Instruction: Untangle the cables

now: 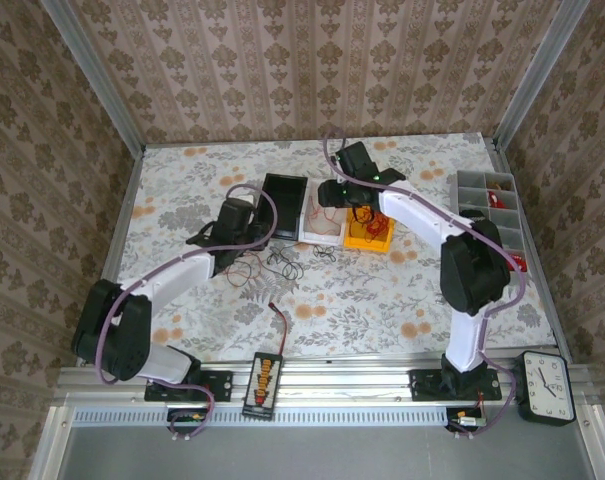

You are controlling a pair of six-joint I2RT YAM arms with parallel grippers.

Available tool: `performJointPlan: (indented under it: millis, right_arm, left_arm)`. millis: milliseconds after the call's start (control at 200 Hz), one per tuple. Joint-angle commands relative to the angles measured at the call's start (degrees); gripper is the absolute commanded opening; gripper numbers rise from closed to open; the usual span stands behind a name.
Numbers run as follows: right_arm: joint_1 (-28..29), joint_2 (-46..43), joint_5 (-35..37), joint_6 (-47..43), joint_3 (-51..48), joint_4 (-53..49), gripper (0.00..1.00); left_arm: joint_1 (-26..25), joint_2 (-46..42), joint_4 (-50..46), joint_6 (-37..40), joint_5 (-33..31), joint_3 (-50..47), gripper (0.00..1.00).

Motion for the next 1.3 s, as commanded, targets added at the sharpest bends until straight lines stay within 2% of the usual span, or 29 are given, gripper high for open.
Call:
performJointPlan:
  millis: [0, 215, 395, 585, 710, 815, 890, 1075, 1295]
  right_arm:
    - [0.0, -6.0, 1.47, 0.54, -2.8, 2.18, 0.51]
    - [0.33, -10.04, 0.94, 0.98, -9.59, 2.23, 0.51]
    - [0.35, -11.33, 0.9, 1.33, -12.11, 2.57, 0.51]
    - [0.48, -11.67, 0.16, 1.53, -12.19, 3.05, 0.51]
    - [1.09, -11.73, -0.5, 1.27, -12.53, 3.08, 0.51]
    - [2.14, -11.86, -0.8, 0.04, -13.03, 2.83, 0.5]
    - [3.43, -11.39, -2.06, -1.46, -13.33, 2.37, 0.5]
    - [8.96, -7.46, -7.42, -7.5, -12.39, 0.29, 0.51]
    - [15.99, 4.21, -9.05, -14.07, -2.89, -5.15, 0.53]
  left_arm:
    - [1.99, -2.74, -7.63, -2.4, -2.5, -0.99, 0.51]
    - [7.59, -3.24, -17.29, -7.56, -4.46, -1.97, 0.56]
    - [11.35, -0.02, -15.12, -10.51, 0.74, -3.51, 0.55]
    - [11.64, 5.89, -12.02, -9.51, 2.25, -0.99, 0.54]
    - [11.64, 10.17, -12.06, -8.44, 1.7, 1.45, 0.43]
    - [11.64, 11.73, -13.64, -8.24, -0.15, 3.19, 0.14]
    - [11.46, 10.1, -13.57, -7.64, 0.12, 3.83, 0.02]
    - [10.7, 0.6, -12.44, -4.37, 0.42, 4.49, 0.0]
    - [10.14, -8.36, -15.35, -3.7, -1.7, 5.6, 0.0]
